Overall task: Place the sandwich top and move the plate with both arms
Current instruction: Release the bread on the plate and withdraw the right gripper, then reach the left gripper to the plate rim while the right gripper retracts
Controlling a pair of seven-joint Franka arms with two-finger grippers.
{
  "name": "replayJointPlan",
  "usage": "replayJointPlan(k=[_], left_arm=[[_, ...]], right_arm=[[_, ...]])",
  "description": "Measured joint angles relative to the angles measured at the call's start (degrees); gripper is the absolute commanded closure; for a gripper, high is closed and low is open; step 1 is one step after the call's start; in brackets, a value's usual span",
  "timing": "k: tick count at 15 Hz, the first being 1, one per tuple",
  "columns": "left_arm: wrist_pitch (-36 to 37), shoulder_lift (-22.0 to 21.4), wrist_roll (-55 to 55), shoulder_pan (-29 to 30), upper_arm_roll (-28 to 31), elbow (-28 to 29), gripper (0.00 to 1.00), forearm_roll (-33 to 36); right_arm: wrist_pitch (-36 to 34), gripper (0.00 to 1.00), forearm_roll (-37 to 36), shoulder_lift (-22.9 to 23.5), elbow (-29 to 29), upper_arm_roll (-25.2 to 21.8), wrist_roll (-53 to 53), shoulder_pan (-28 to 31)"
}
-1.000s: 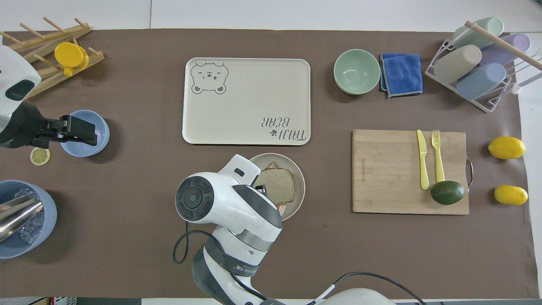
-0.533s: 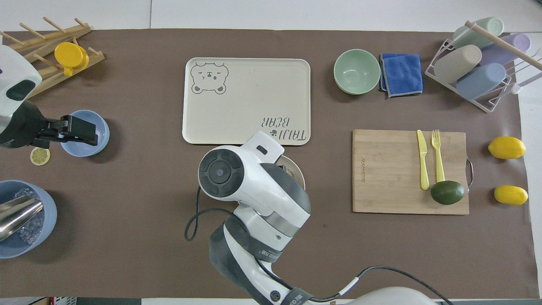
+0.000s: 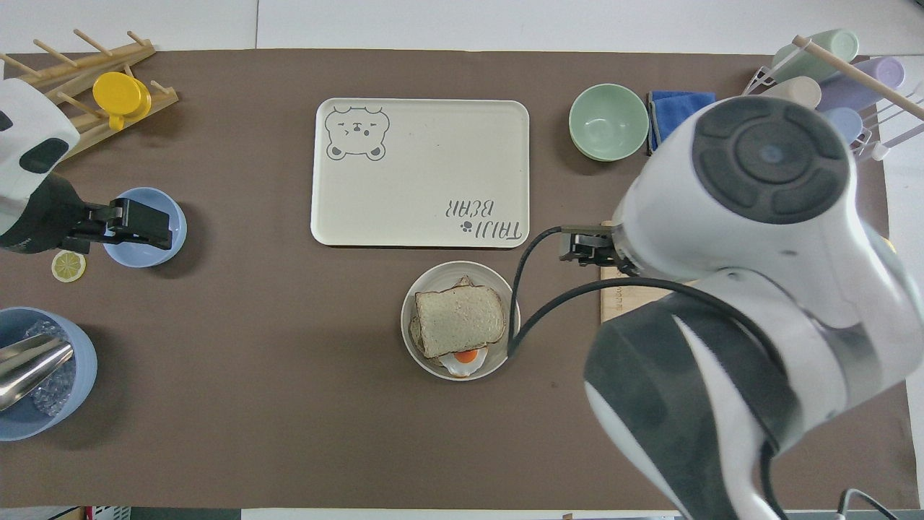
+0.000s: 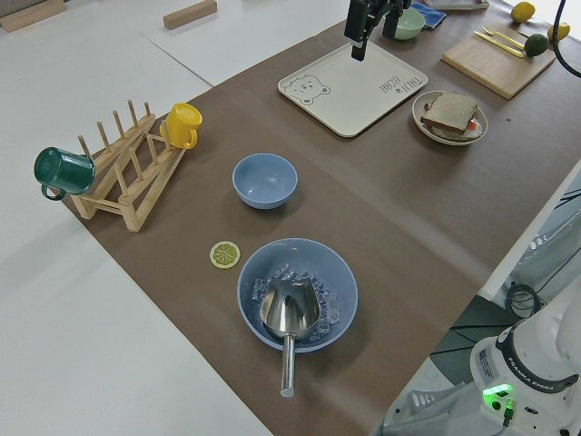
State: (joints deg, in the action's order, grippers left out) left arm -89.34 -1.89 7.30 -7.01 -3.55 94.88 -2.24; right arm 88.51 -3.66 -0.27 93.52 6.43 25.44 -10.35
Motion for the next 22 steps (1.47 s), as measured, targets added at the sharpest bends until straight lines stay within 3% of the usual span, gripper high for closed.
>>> replayJointPlan(k=[5, 11, 14, 18, 22], left_arm=[[-9.1, -0.2, 3.3, -6.1, -0.4, 8.8, 0.00, -1.6], [-21.8, 5.1, 4.1, -10.9, -0.5, 15.7, 0.00, -3.3], [-30.3, 7.9, 6.7, -14.0, -0.6, 20.6, 0.00, -3.4], [-32.8, 8.1, 7.3, -15.1, -0.6, 22.6, 0.00, -3.6], [-35.5, 8.8, 8.0, -16.4, -0.6, 23.9, 0.00, -3.7]], right_arm=[[-2.0, 0.00, 0.3, 0.4, 0.3, -0.3, -10.4, 8.5], [-4.2, 0.00, 0.3, 0.4, -0.4, -0.1, -11.4, 8.7], [-4.2, 0.00, 0.3, 0.4, -0.4, -0.4, -17.7, 11.7], [-4.2, 0.00, 0.3, 0.3, -0.4, -3.5, -21.6, 10.7], [-4.4, 0.00, 0.3, -1.0, 1.0, -3.8, -21.6, 9.9]])
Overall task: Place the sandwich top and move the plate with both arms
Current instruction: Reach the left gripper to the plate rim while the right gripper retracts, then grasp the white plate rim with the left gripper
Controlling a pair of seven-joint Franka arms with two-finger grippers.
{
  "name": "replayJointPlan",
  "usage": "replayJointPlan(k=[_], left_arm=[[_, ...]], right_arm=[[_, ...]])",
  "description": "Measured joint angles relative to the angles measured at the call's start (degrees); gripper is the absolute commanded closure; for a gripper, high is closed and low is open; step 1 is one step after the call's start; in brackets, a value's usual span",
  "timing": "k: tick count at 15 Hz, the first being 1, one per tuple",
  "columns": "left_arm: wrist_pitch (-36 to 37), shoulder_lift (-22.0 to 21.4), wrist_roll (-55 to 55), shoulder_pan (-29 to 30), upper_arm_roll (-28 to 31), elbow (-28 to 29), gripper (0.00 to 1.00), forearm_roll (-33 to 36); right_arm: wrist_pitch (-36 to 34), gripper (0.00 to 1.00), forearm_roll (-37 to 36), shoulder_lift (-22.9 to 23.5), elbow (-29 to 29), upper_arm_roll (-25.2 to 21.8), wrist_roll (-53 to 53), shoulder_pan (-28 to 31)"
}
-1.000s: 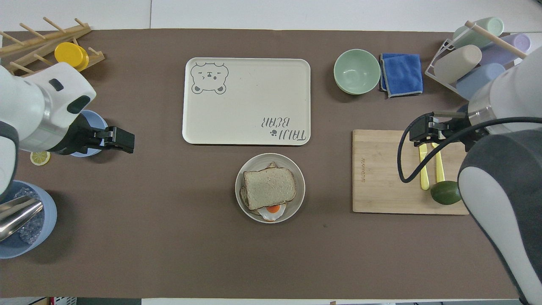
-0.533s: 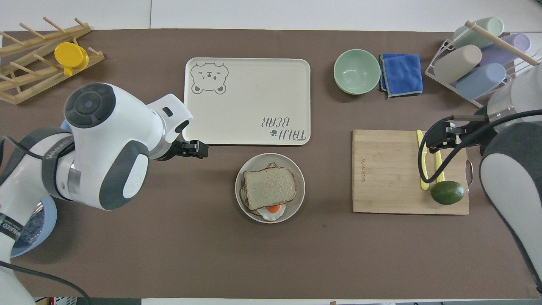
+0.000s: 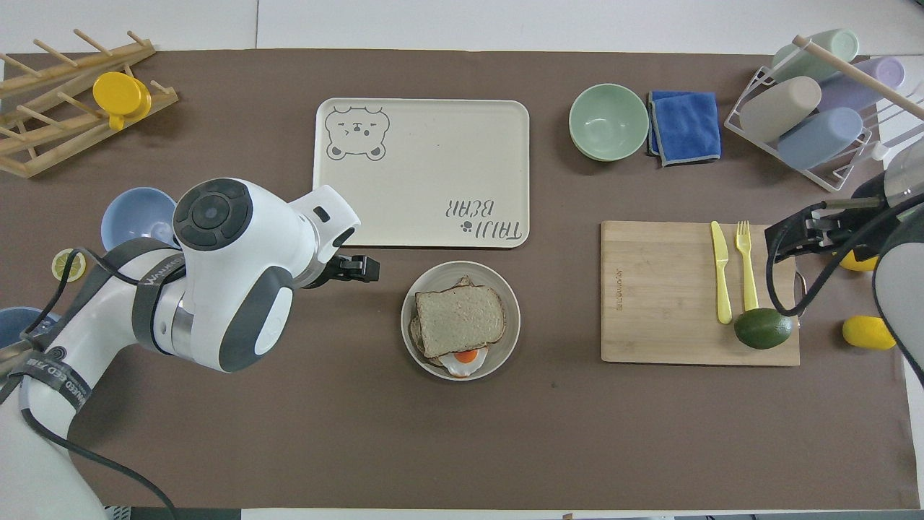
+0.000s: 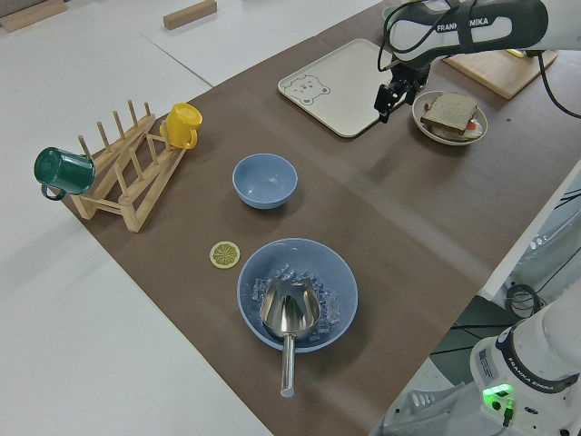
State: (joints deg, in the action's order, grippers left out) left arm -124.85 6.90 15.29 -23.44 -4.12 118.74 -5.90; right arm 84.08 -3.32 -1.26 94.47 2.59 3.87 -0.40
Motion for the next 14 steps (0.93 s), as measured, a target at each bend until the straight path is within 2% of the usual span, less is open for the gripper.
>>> replayJointPlan(k=[9, 14], left_arm=[[-2.7, 1.2, 2.3, -3.8, 0.0, 3.7, 0.00, -3.5], [-3.7, 1.1, 2.4, -4.4, 0.0, 5.6, 0.19, -7.1]], right_arm=[[2.5, 0.00, 0.0, 0.2, 0.7, -2.7, -0.2, 0.7], [1.3, 0.00, 1.5, 2.5, -2.3, -6.9, -0.2, -2.9]])
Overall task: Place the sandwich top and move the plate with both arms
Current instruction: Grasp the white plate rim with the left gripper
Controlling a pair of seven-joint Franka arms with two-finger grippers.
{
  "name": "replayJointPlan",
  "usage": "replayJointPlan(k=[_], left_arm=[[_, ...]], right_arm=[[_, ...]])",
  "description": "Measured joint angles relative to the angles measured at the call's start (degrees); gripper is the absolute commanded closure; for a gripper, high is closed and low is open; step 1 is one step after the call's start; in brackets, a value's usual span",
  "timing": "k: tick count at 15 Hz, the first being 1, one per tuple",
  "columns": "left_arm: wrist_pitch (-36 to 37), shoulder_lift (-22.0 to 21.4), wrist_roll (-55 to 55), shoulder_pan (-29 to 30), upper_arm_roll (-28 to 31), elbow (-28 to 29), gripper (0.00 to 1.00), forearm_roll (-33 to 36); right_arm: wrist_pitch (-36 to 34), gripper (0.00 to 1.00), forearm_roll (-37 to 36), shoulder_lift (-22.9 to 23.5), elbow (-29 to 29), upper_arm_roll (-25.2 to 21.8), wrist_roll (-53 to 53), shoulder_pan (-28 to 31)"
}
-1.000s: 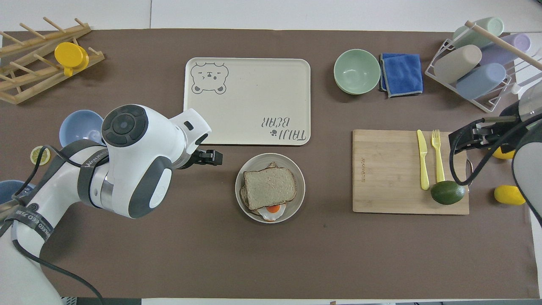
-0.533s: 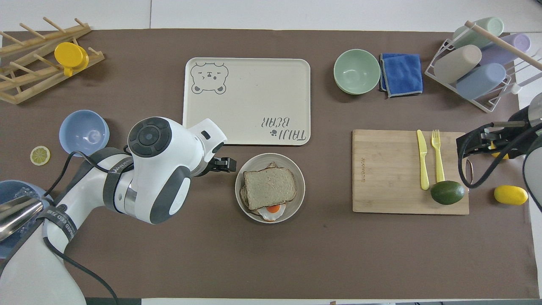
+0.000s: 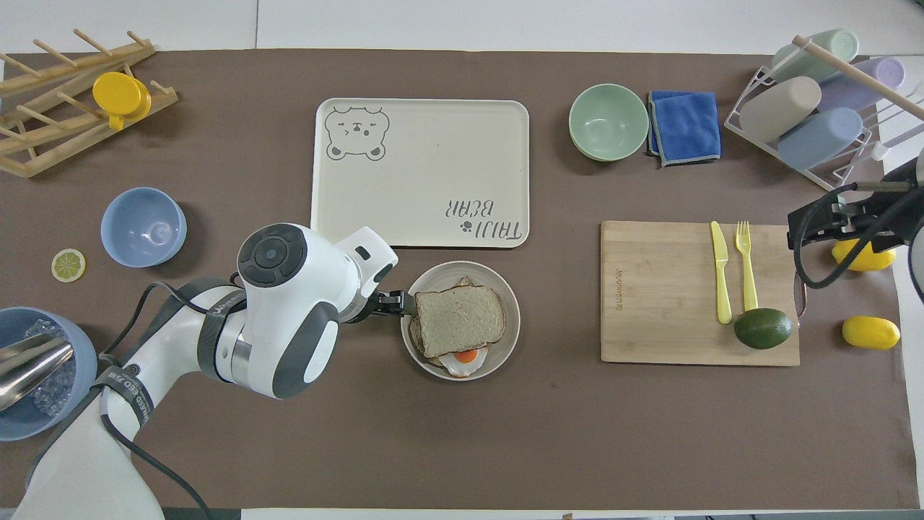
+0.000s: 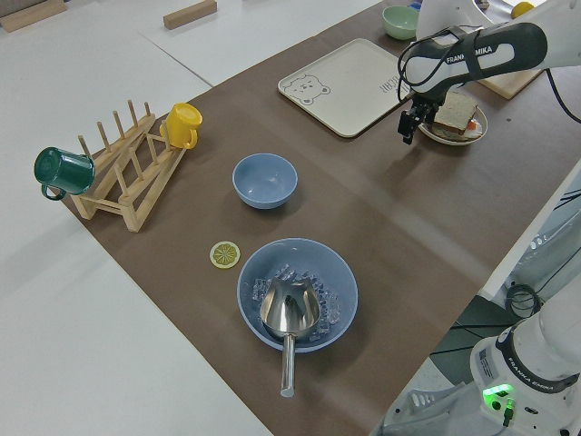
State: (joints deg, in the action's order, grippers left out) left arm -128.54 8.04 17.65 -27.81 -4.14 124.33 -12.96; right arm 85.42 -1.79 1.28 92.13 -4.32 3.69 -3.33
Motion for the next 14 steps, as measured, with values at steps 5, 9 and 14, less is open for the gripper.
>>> replayJointPlan(k=[5, 9, 14], left_arm=[[0.0, -0.4, 0.3, -1.0, 0.0, 0.6, 0.31, -2.6], [-1.3, -0.4, 2.0, -2.5, 0.0, 1.2, 0.42, -6.6], [-2.6, -0.4, 3.0, -2.7, 0.2, 2.0, 0.53, -7.5]], right_arm=[[0.0, 0.00, 0.6, 0.0, -0.7, -1.3, 0.0, -0.1], [0.0, 0.00, 0.7, 0.0, -1.0, -1.2, 0.0, -0.1], [0.0, 0.00, 0.7, 0.0, -1.6, -1.1, -1.1, -0.1]])
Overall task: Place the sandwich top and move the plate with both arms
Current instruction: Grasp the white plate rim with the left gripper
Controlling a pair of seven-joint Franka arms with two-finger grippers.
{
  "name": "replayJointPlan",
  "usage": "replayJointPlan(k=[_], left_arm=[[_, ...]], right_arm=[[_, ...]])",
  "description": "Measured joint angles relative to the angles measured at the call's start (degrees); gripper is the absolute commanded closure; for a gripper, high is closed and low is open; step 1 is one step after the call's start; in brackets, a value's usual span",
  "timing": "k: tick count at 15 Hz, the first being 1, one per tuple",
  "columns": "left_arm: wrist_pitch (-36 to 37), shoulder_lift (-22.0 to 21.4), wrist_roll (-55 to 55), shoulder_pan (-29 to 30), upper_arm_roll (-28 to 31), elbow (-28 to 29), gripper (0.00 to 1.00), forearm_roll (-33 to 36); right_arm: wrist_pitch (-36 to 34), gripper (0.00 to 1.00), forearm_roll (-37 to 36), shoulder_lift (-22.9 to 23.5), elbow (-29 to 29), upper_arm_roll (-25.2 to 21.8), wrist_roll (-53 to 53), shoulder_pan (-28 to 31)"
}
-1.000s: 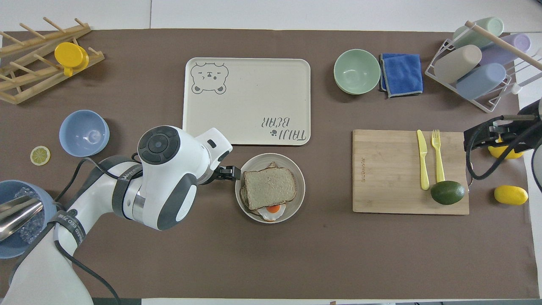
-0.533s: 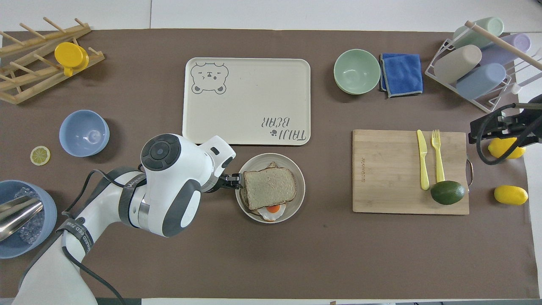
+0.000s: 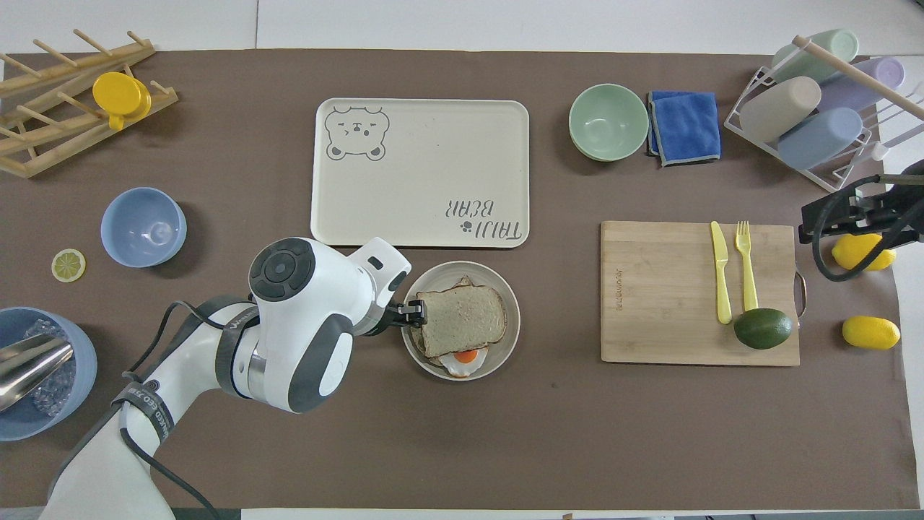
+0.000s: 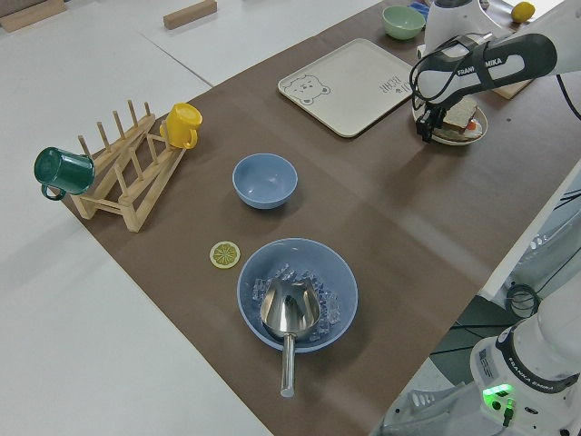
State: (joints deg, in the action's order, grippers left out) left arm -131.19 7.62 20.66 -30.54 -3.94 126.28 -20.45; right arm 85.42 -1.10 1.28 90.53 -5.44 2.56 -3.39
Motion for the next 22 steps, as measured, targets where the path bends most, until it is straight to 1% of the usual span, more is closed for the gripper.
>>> replayJointPlan(k=[4, 9, 15, 18, 20, 22], left_arm=[[-0.7, 0.0, 0.5, 0.0, 0.1, 0.1, 0.62, -1.5], [-2.8, 0.0, 1.2, 0.0, 0.1, 1.5, 0.66, -1.9], [-3.4, 0.0, 1.3, 0.0, 0.0, 1.7, 0.86, -2.4], [-3.5, 0.0, 1.3, -0.2, 0.0, 1.8, 0.91, -2.8], [-3.6, 0.0, 1.3, -0.5, 0.0, 1.9, 1.00, -2.8], [-3.6, 0.0, 1.4, -0.6, 0.0, 2.0, 1.00, -3.0]], right_arm=[[1.1, 0.00, 1.5, 0.0, -0.6, -1.3, -2.2, 0.2], [1.2, 0.00, 1.5, 0.0, -1.0, -1.5, -2.3, 0.2], [1.2, 0.00, 1.5, 0.0, -1.0, -1.7, -1.8, 0.3], [1.2, 0.00, 1.5, 0.0, -1.0, -1.8, -1.7, 0.6], [1.2, 0.00, 1.5, -0.1, -1.0, -1.8, -1.5, 1.7], [1.2, 0.00, 1.6, -0.1, -1.0, -1.9, -1.5, 2.3]])
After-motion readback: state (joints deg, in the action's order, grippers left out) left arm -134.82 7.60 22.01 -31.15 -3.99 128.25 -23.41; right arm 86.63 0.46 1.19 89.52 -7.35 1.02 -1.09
